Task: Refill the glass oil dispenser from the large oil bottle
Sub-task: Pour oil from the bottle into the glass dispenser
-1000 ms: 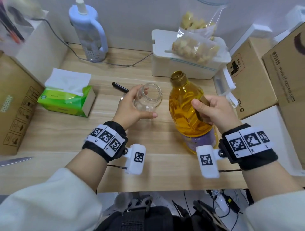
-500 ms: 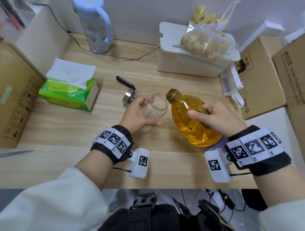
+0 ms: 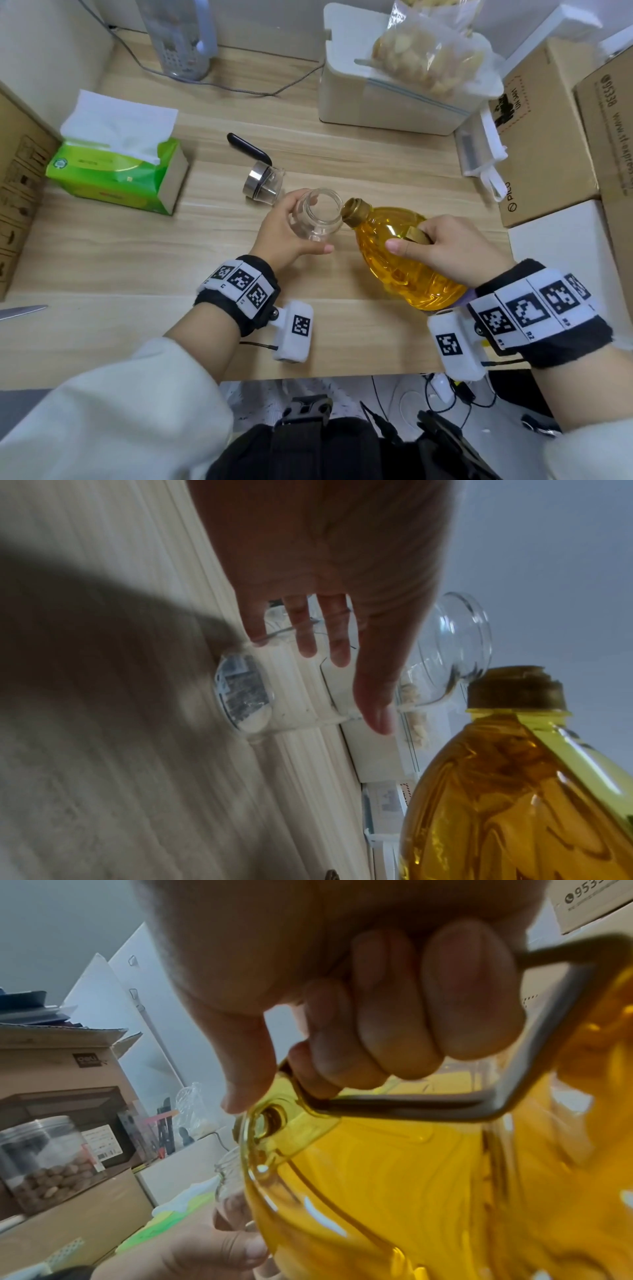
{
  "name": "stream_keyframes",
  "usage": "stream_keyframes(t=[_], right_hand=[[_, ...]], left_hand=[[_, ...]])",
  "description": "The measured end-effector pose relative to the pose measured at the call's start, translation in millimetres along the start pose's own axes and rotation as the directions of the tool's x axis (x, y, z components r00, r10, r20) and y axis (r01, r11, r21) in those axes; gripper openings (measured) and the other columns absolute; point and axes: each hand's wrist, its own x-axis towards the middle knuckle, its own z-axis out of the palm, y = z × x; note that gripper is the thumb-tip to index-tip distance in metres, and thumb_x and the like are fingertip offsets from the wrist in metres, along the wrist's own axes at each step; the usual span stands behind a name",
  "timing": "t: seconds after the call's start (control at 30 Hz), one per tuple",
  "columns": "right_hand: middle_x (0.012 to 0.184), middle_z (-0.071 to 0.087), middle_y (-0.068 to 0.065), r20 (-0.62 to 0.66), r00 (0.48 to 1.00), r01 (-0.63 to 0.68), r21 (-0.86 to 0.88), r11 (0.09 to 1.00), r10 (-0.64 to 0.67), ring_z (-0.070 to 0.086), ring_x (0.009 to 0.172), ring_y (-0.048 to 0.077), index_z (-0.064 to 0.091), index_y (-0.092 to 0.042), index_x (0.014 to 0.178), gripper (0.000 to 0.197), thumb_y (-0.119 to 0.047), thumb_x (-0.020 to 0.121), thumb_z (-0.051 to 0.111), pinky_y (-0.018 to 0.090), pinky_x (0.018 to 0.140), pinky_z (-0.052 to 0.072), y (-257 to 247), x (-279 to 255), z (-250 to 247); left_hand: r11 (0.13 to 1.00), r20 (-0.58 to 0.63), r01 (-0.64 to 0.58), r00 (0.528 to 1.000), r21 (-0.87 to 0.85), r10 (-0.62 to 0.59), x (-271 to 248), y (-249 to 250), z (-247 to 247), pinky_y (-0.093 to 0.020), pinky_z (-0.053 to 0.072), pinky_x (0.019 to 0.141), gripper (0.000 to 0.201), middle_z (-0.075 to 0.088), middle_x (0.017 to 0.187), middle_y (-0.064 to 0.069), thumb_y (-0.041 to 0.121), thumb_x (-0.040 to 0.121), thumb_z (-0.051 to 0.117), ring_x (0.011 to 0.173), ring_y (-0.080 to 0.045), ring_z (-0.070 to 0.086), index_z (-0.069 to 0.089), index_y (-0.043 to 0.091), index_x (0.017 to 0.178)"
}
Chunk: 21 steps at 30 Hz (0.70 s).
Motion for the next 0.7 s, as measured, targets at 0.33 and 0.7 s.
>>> stream_keyframes(t=[0.33, 0.7], right_hand=[[0.053, 0.042, 0.005, 0.009, 1.000, 0.007, -0.102, 0.995, -0.006, 0.044, 0.055, 0.020, 0.045, -0.011, 0.054, 0.050, -0.053, 0.075, 0.060, 0.031, 0.055, 0.031, -10.4, -2.1, -11.1], [0.048, 0.039, 0.002, 0.051, 0.999, -0.005, -0.232, 0.973, 0.017, 0.040, 0.048, 0.016, 0.038, -0.013, 0.048, 0.054, -0.055, 0.076, 0.059, 0.030, 0.050, 0.025, -23.8, -6.1, -21.4]], left_hand=[[0.999, 0.035, -0.040, 0.999, 0.034, 0.039, 3.9, 3.7, 4.0, 0.005, 0.037, 0.075, 0.084, 0.050, 0.108, 0.018, 0.002, 0.049, 0.087, 0.099, 0.007, 0.048, 0.050, 0.016, 0.123], [0.999, 0.043, -0.039, 0.998, -0.006, 0.039, 2.5, 4.2, 3.6, 0.003, 0.040, 0.071, 0.083, 0.051, 0.120, 0.002, -0.002, 0.050, 0.085, 0.099, 0.003, 0.050, 0.051, 0.014, 0.123]])
